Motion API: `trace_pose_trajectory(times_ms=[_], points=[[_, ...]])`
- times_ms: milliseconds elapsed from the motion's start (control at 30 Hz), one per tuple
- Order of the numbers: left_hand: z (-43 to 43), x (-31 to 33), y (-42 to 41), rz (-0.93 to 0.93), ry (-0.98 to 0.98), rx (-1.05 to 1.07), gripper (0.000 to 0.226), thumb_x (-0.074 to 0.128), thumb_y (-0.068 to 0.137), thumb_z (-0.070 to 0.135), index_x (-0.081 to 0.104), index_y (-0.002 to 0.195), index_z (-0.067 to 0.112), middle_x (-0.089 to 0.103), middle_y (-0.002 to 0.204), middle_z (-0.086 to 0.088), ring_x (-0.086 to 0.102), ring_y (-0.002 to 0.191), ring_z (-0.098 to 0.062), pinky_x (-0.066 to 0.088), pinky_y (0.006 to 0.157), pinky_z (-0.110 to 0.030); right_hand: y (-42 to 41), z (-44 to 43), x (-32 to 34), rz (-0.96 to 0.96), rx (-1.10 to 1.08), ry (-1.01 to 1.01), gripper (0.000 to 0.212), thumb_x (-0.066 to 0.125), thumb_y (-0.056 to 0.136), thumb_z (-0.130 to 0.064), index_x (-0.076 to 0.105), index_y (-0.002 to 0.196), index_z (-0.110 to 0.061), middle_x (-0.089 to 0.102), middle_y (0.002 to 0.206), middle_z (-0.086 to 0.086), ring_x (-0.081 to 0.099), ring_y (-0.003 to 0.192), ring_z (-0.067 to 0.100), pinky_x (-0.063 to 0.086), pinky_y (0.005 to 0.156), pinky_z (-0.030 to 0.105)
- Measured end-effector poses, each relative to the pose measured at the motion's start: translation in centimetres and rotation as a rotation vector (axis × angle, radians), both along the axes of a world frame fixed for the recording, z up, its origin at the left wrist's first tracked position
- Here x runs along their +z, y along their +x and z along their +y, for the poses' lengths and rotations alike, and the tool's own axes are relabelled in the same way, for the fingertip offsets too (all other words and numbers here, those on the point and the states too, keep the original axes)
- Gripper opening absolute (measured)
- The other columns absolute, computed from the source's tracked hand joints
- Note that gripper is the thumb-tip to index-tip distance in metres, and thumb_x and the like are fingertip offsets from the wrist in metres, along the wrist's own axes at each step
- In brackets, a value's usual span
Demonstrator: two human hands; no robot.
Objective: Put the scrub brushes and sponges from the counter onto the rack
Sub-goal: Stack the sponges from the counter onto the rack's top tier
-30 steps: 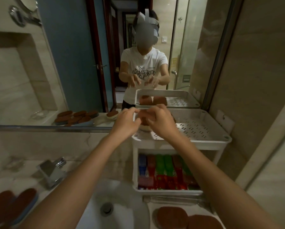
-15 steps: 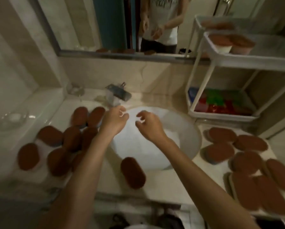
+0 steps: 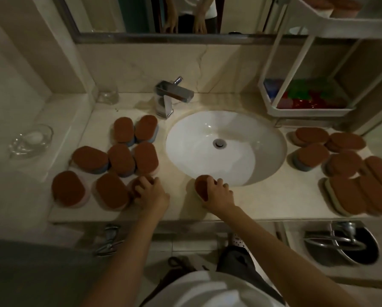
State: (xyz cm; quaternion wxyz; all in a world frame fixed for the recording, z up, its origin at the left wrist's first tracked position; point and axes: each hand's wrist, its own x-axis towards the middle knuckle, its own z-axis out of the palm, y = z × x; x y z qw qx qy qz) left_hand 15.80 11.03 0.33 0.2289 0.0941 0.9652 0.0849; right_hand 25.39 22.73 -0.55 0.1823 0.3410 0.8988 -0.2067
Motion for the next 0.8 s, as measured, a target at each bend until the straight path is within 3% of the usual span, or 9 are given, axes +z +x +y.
trace_pose_trajectory(times_ms=[100,267,400,700,800], points=[[-0.5,-0.2,0.7,0.085,0.064,-0.013,0.043,0.050,0.091,0.014,0.040,0.132,0.024,0.016,0.146,-0.013,0.022,0.131,-0.038,0.031,0.104,-0.047,0.0,-0.2,-0.2,0.021,0.013,0.010,0.073,0.064,0.083,-0.024,0.021,0.141,-0.012,0.036,0.136,0.018,0.040,0.124,0.036,0.040,0.101,0.045],[-1.1,-0.6,1.7,0.015,0.173,0.114,0.090,0.069,0.080,0.020,0.012,0.148,0.036,-0.009,0.156,-0.013,0.003,0.142,-0.041,0.021,0.113,-0.049,0.1,-0.2,-0.6,0.117,-0.033,-0.038,0.069,0.065,0.083,-0.031,0.026,0.137,-0.012,0.043,0.132,0.016,0.046,0.120,0.033,0.046,0.098,0.043],[-0.2,0.6,2.0,-0.039,0.290,0.171,0.101,0.071,0.077,0.024,0.001,0.148,0.038,0.008,0.154,-0.020,0.013,0.141,-0.042,0.019,0.113,-0.052,0.3,1.0,0.4,0.216,-0.075,-0.027,0.068,0.066,0.081,-0.034,0.030,0.134,-0.010,0.047,0.129,0.016,0.050,0.115,0.032,0.049,0.095,0.041],[10.6,10.1,2.2,0.139,0.482,-0.075,0.087,0.070,0.073,0.032,0.020,0.145,0.027,0.022,0.146,-0.013,0.024,0.134,-0.035,0.024,0.111,-0.044,0.9,10.0,10.1,0.595,-0.262,0.082,0.059,0.069,0.078,-0.035,0.042,0.125,-0.012,0.058,0.115,0.013,0.059,0.100,0.030,0.048,0.080,0.034],[15.9,13.4,2.8,0.180,0.574,-0.170,0.088,0.070,0.071,0.030,0.021,0.144,0.026,0.026,0.144,-0.010,0.028,0.131,-0.033,0.029,0.107,-0.043,2.5,14.9,14.4,0.739,-0.307,0.130,0.037,0.071,0.076,-0.027,0.046,0.099,-0.014,0.063,0.098,0.014,0.061,0.087,0.030,0.046,0.069,0.034]])
